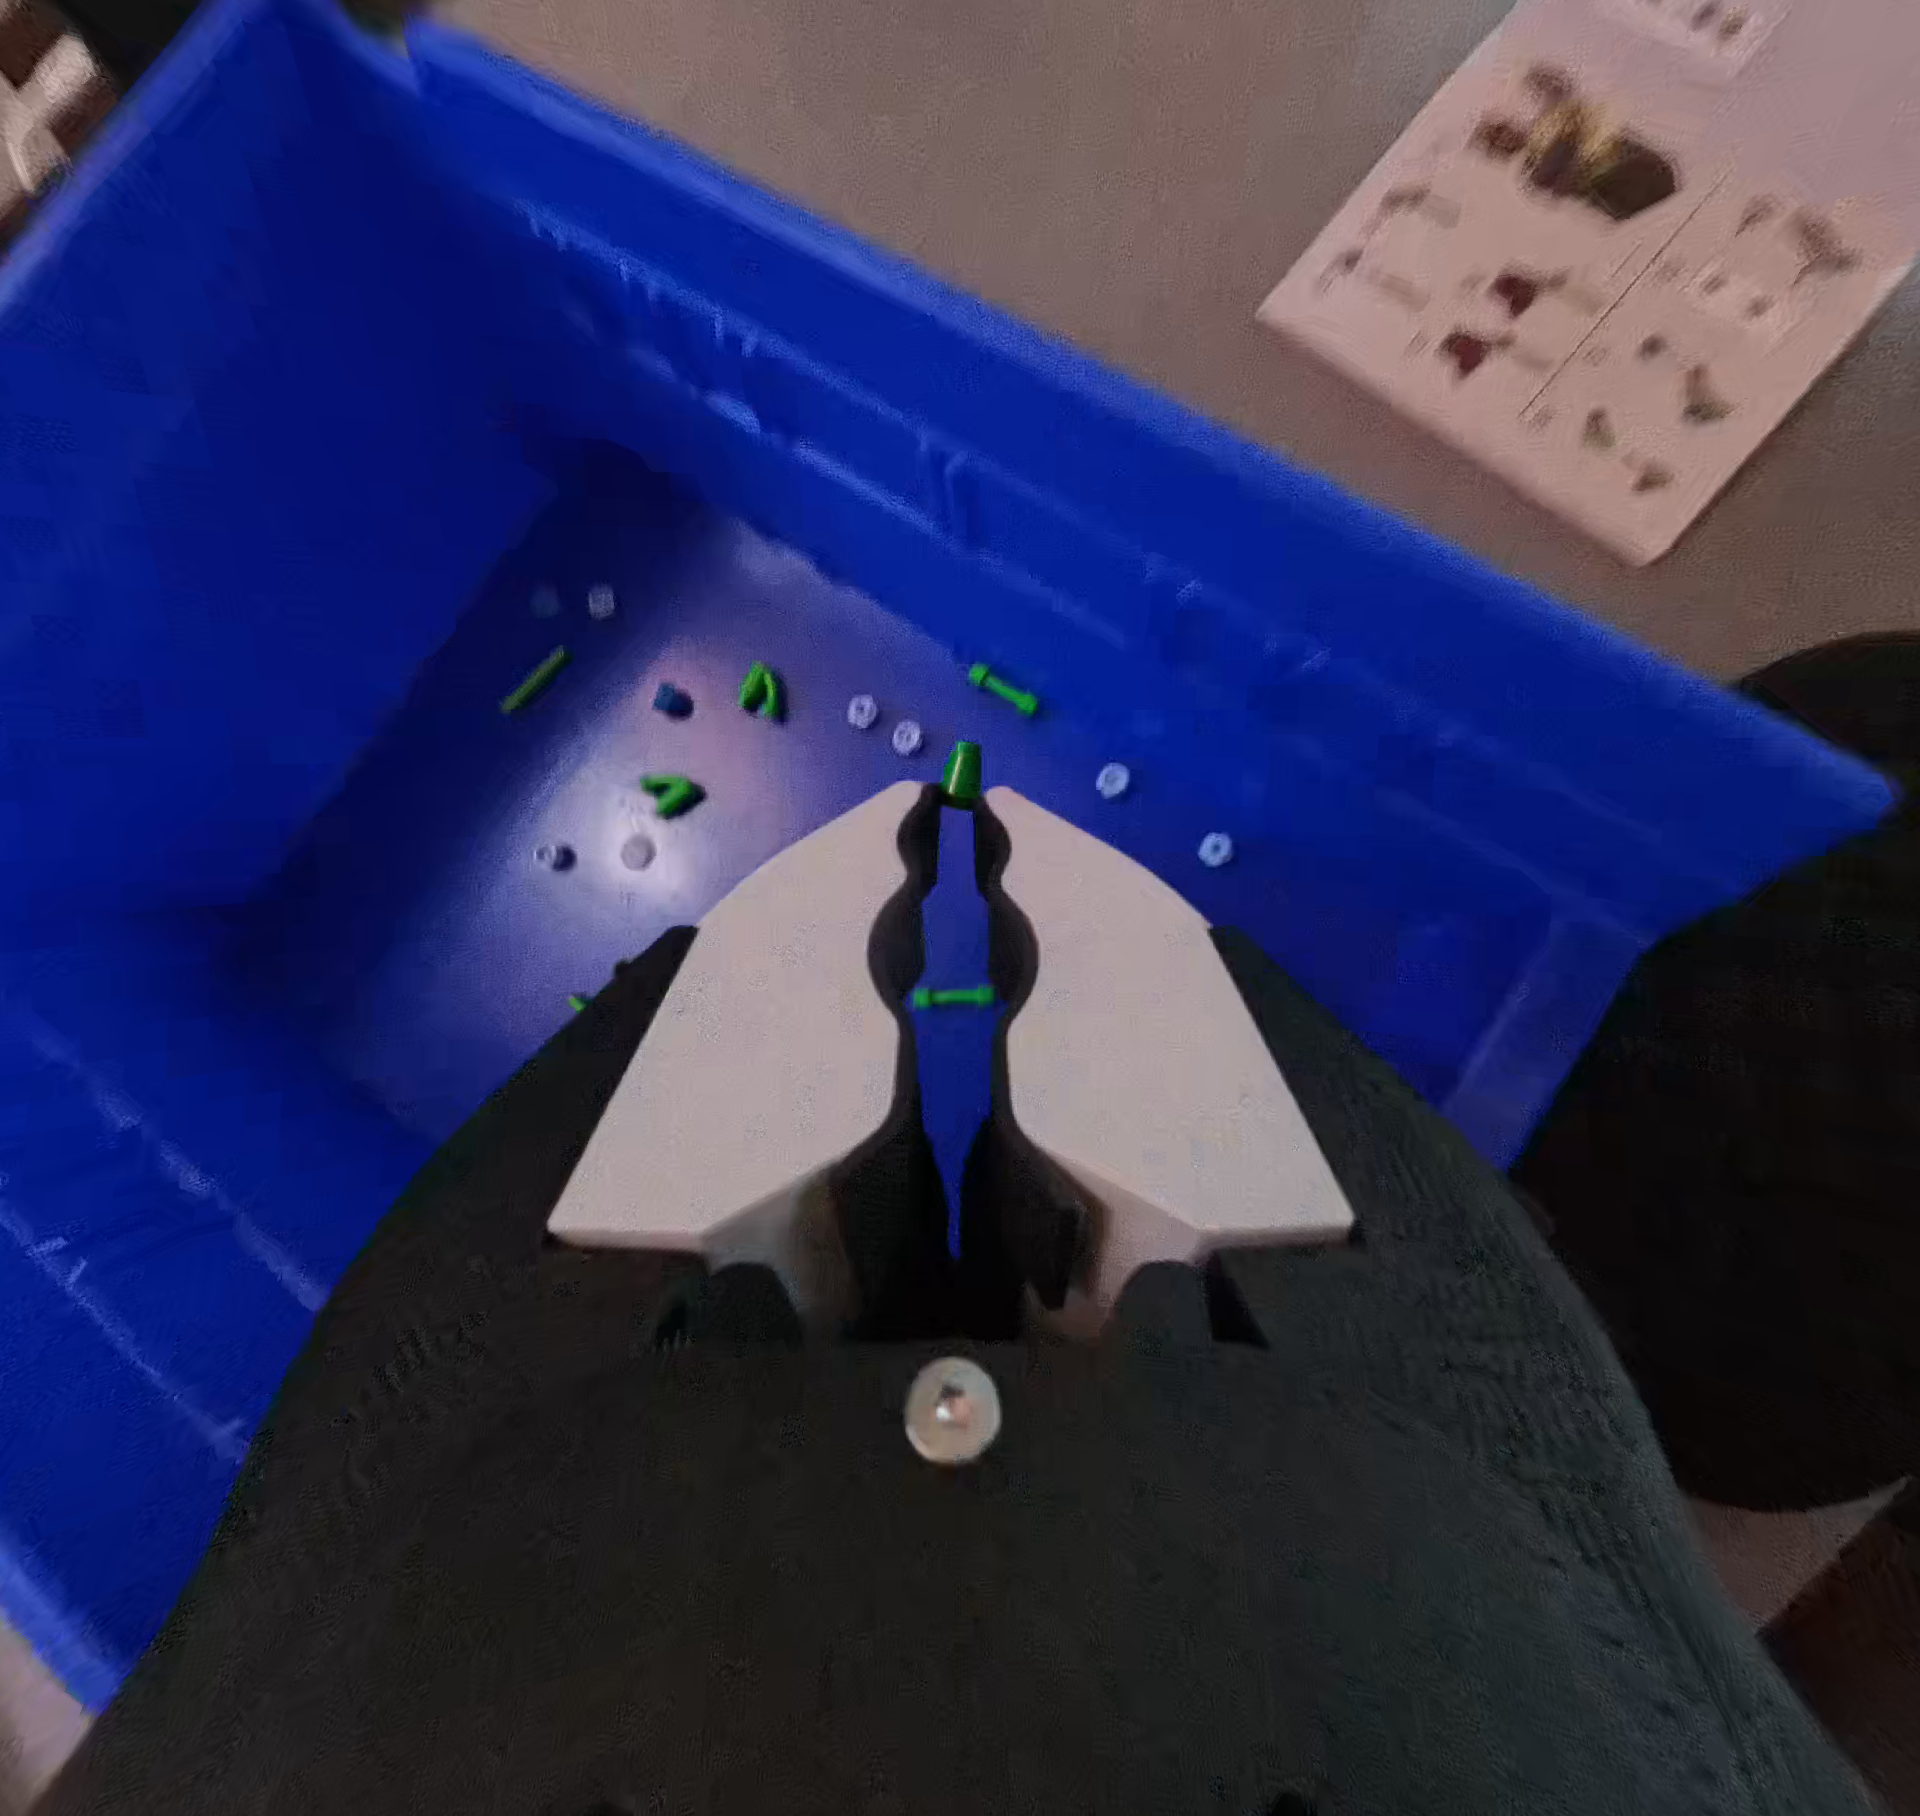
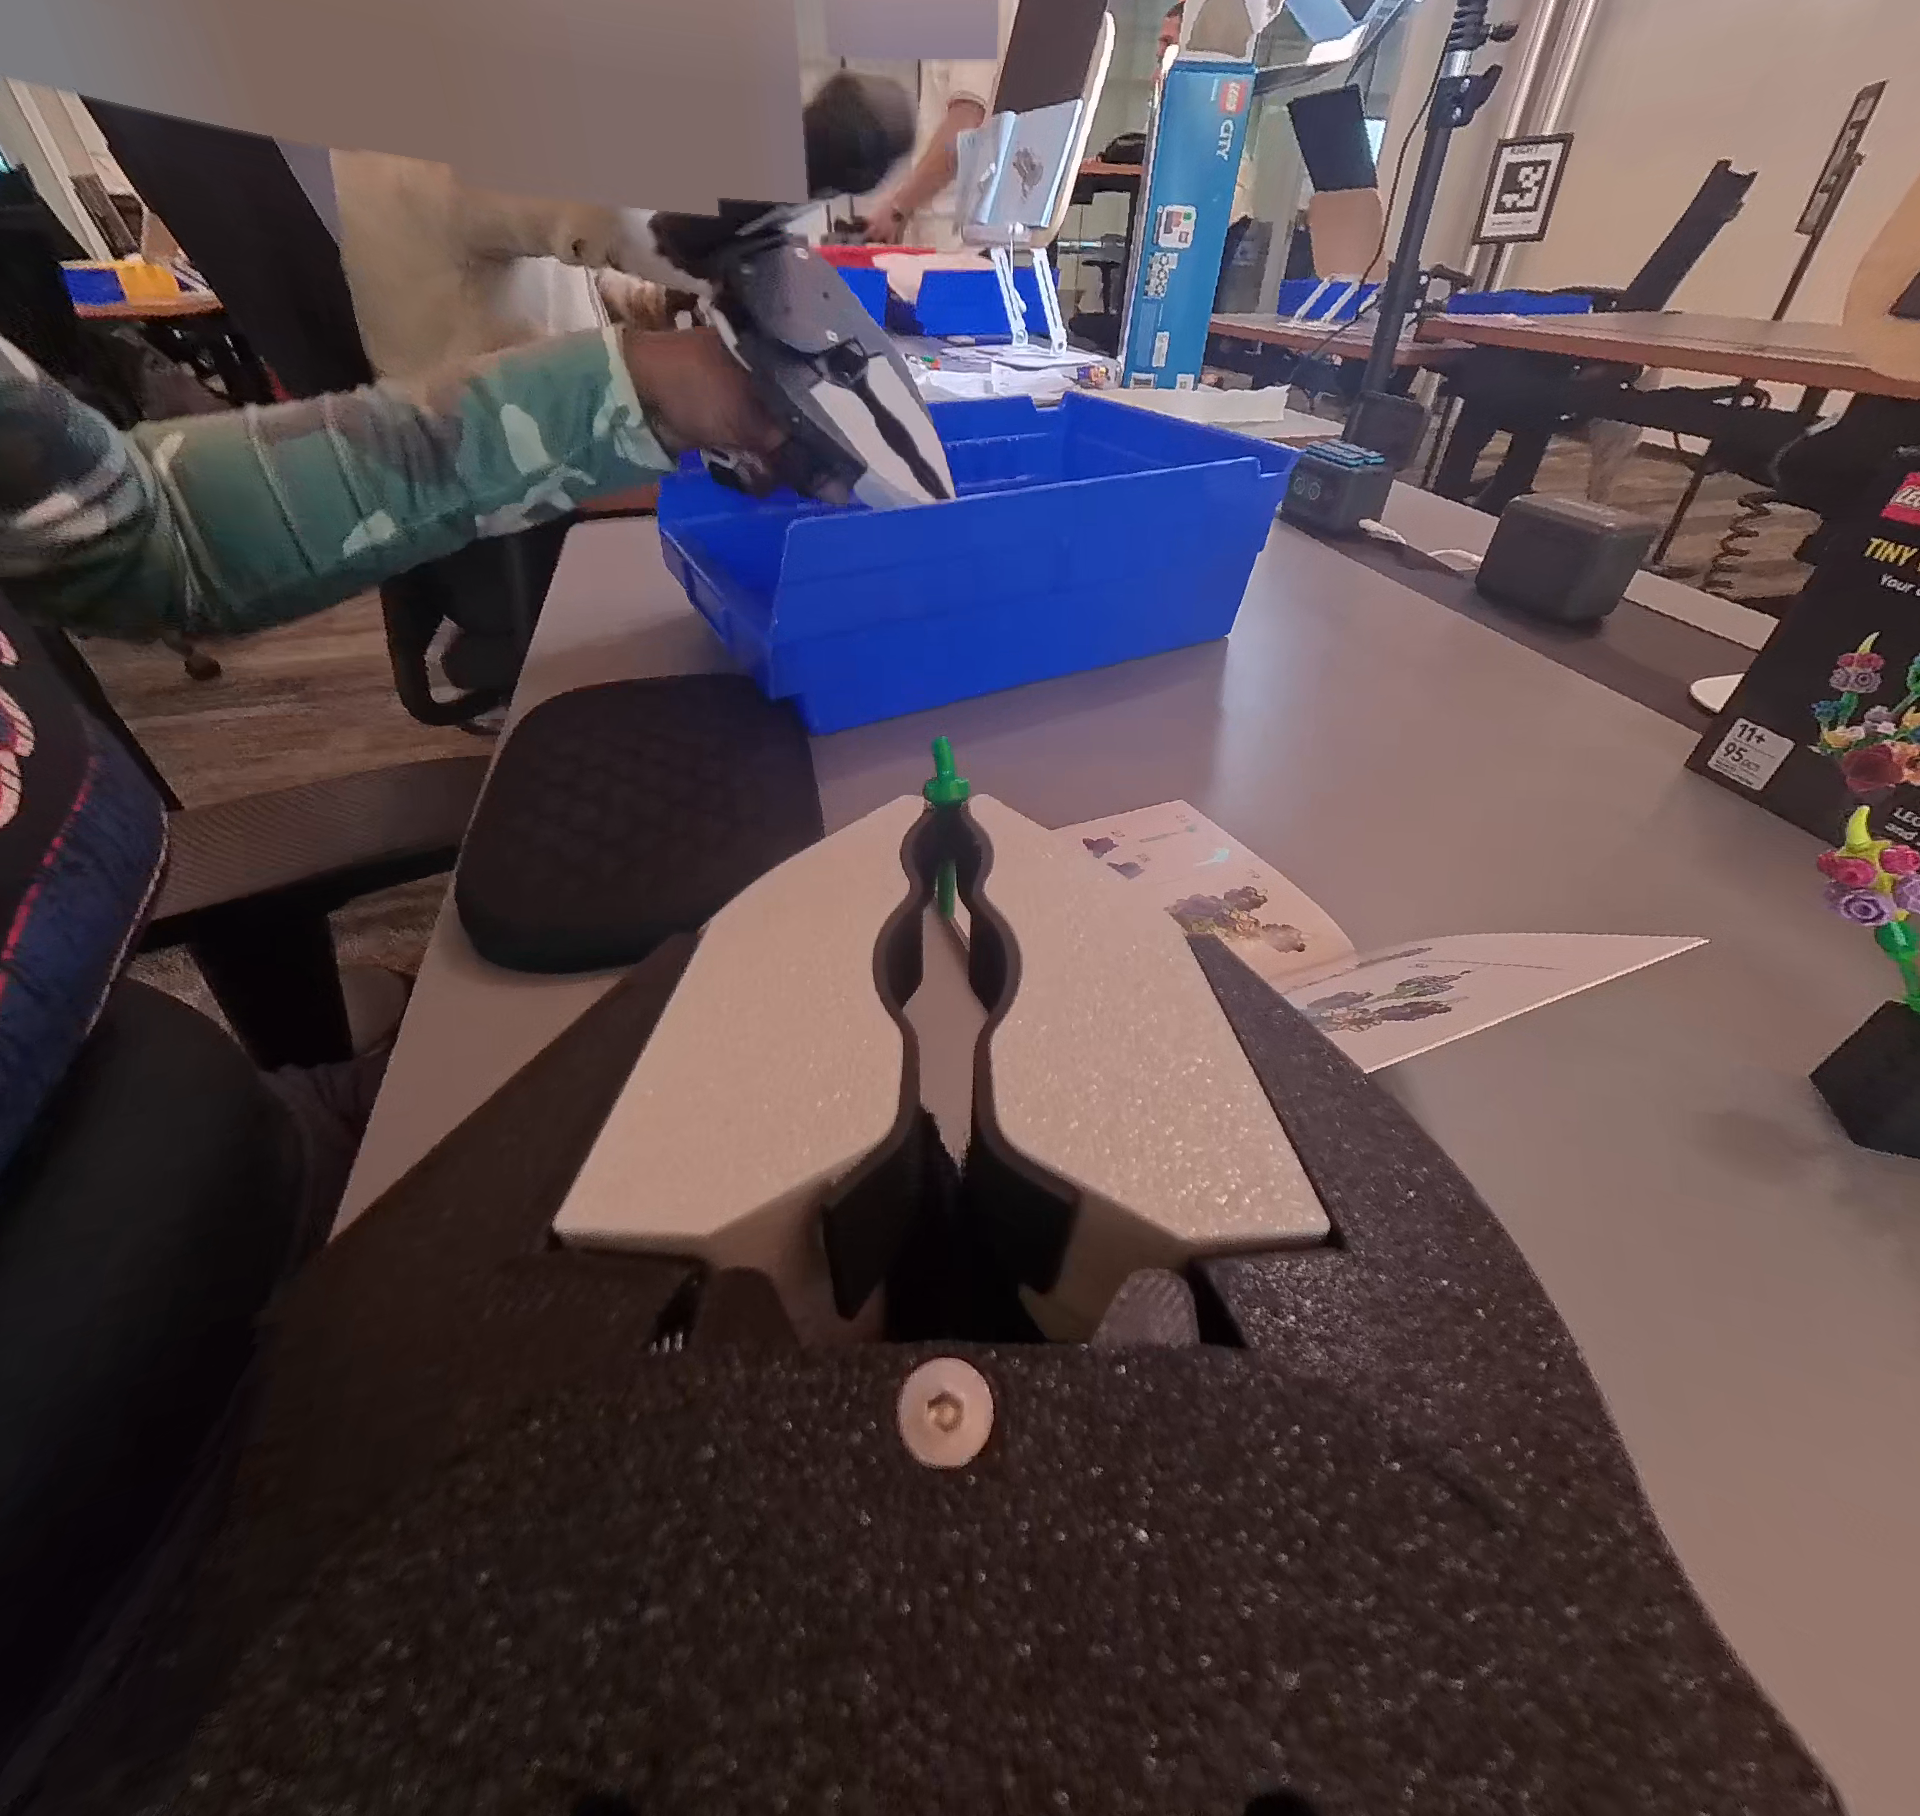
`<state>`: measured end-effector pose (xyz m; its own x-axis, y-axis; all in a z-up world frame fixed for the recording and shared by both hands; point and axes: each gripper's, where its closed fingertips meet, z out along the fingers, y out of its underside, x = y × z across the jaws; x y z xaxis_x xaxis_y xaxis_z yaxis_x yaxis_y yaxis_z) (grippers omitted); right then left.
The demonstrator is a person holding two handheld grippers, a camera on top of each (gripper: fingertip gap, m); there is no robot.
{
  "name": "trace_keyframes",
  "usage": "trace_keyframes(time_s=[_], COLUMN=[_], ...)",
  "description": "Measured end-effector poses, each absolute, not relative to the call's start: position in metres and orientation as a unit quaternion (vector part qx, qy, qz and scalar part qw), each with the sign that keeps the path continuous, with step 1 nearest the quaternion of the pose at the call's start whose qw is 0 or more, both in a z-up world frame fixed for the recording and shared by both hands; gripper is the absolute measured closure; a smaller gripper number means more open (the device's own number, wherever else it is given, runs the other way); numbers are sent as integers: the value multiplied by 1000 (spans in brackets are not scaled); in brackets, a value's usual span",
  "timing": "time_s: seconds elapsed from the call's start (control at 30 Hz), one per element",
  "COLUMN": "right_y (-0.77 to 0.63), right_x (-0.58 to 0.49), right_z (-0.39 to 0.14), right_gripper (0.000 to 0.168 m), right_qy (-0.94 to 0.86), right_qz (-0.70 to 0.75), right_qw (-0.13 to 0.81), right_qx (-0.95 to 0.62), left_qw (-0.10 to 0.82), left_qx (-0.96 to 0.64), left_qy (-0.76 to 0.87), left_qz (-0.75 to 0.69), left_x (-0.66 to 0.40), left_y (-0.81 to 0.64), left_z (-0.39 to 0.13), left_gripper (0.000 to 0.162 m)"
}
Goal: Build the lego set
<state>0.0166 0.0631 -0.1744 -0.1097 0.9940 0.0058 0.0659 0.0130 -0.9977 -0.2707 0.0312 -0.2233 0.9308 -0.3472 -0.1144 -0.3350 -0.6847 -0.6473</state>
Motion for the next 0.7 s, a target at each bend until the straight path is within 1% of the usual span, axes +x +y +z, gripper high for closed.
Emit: trace_keyframes(time_s=[0.13,0.23,0.3,0.4,0.5,0.57,0.63,0.7], right_y=[65,66,65,65,66,66,66,65], right_x=[19,20,19,18,19,20,20,20], right_z=[-167,-166,-167,-169,-168,-168,-167,-167], right_gripper=[165,166,166,166,166,166,166,166], right_qy=[-522,-514,-517,-519,-517,-517,-517,-518], right_qz=[538,547,544,542,543,542,542,544], right_qw=[453,450,449,448,449,451,451,449], right_qx=[-483,-484,-484,-486,-486,-486,-486,-484], left_qw=[529,622,658,677,671,641,559,431], left_qx=[-820,-727,-677,-620,-611,-655,-748,-842], left_qy=[204,226,231,223,208,220,261,302], left_qz=[-82,-181,-237,-327,-364,-333,-244,-119], left_x=[-218,-168,-142,-116,-110,-110,-111,-122], left_y=[28,13,5,-5,-8,-9,-17,-33], left_z=[-157,-117,-102,-90,-90,-103,-133,-173], left_gripper=[155,155,155,156,155,156,155,155])
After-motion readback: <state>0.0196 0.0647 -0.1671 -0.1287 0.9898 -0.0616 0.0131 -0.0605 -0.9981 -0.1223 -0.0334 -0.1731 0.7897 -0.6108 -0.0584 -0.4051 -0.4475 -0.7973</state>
